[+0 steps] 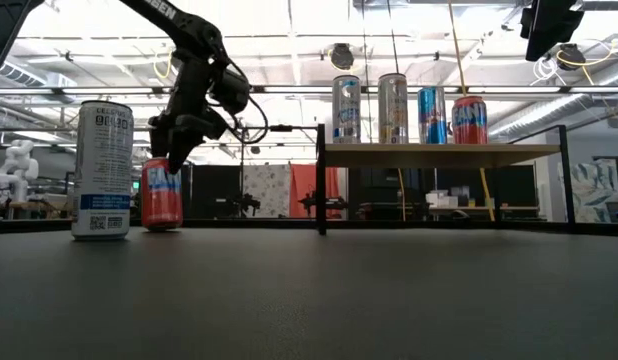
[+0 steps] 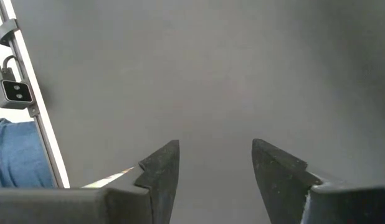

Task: Place canned beverage on shelf
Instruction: Put the red soda can on the shelf aligned with the red soda can

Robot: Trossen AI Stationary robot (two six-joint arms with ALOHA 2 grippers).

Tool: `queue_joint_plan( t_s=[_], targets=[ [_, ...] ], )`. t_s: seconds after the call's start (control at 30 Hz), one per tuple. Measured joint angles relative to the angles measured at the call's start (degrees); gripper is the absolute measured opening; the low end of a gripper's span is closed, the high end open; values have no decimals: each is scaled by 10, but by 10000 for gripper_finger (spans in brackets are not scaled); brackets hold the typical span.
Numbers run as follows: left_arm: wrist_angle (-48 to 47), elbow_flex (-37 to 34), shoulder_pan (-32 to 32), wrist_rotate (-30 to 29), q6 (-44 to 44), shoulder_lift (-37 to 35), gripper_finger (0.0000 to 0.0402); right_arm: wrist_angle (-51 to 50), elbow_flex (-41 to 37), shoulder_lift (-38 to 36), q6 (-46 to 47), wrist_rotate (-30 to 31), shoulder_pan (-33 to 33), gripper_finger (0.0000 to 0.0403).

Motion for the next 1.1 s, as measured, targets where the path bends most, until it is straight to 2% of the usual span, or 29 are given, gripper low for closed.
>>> queue_joint_plan(
  t_s=[0.33,0.6,0.87,1.1],
  targets=[
    [-23,0,-1,13,1,-2,391,0,0,0,-5,0,0,183],
    [-8,-3,-6,76,-18,-64,391,0,0,0,-28,0,0,183],
    [5,-3,-5,51,-31,-83,391,0,0,0,-28,0,0,183],
    [22,-2,3,27,-31,-58,391,0,0,0,-29,0,0,183]
  ],
)
